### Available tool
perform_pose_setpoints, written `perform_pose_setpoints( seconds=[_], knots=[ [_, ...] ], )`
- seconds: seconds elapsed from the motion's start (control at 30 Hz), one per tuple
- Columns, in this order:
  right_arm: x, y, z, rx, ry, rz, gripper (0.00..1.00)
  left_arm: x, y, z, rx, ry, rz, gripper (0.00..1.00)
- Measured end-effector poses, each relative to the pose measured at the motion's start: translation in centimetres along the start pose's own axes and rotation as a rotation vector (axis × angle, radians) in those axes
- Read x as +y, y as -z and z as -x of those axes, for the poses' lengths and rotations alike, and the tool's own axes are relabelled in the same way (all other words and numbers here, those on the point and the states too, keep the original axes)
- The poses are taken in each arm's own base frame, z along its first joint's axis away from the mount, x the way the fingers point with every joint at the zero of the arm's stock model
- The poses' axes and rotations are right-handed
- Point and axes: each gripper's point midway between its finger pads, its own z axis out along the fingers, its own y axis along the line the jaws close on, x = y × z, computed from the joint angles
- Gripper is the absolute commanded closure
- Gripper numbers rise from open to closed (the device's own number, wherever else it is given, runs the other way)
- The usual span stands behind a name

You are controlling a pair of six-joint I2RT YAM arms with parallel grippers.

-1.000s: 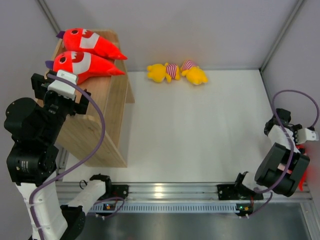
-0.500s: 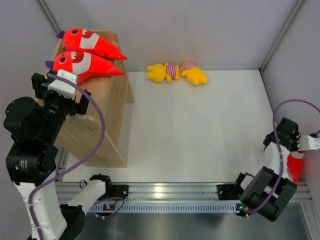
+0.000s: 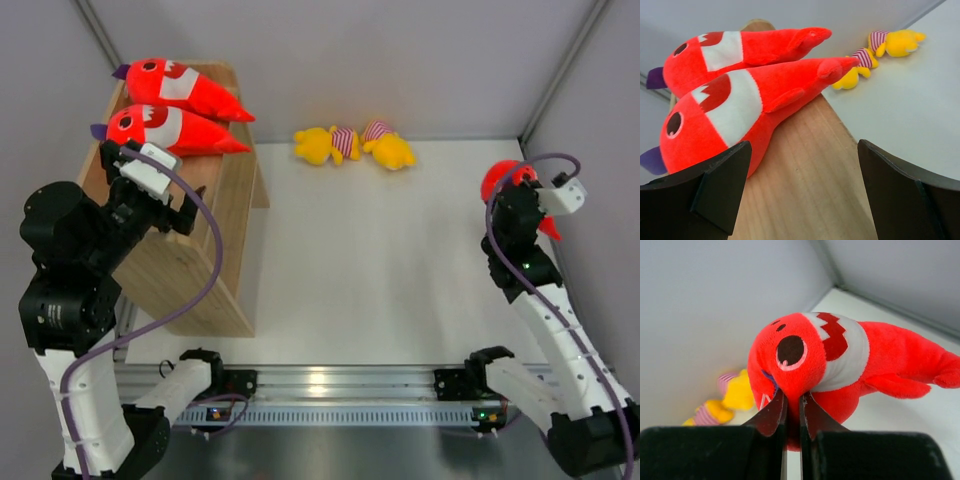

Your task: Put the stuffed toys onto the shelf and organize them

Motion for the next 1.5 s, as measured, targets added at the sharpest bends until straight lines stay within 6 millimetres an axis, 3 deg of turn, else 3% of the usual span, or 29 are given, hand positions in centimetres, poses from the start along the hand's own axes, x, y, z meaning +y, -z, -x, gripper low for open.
perform_pose_setpoints(
  seconds=[0.13, 0.27, 0.43, 0.57, 0.77, 1.03, 1.23, 1.5],
  knots=[
    [8.0, 4.9, -0.6, 0.064, 0.009, 0.227, 1.00, -1.2, -0.8, 0.1, -0.015, 0.011, -0.074, 0.02],
    [15.1, 11.2, -1.3, 0.135, 0.009, 0.463, 1.00, -2.7, -1.5, 0.1, -0.023, 0.035, -0.165, 0.01],
    [21.8, 19.0, -1.2, 0.190, 0.035, 0.703, 1.00, -3.2, -2.7, -0.5, 0.007, 0.055, -0.216, 0.01],
    [25.7, 25.1, -0.9, 0.217, 0.045, 0.864, 1.00, -3.3, -3.9, -0.7, 0.023, 0.065, -0.247, 0.01],
    [28.8, 30.2, -0.6, 0.214, 0.036, 0.988, 1.00, -3.8, -5.4, -0.3, 0.011, 0.080, -0.317, 0.02],
    [32.6, 36.7, -0.5, 0.203, 0.011, 1.126, 1.00, -5.1, -5.2, 1.0, -0.041, 0.082, -0.399, 0.02],
    [34.2, 39.1, -1.0, 0.210, 0.009, 1.181, 1.00, -5.3, -5.0, 2.0, -0.071, 0.077, -0.418, 0.01],
    [34.8, 39.6, 0.1, 0.216, -0.037, 1.201, 1.00, -6.1, -4.2, 3.8, -0.129, 0.090, -0.485, 0.01]
  ],
)
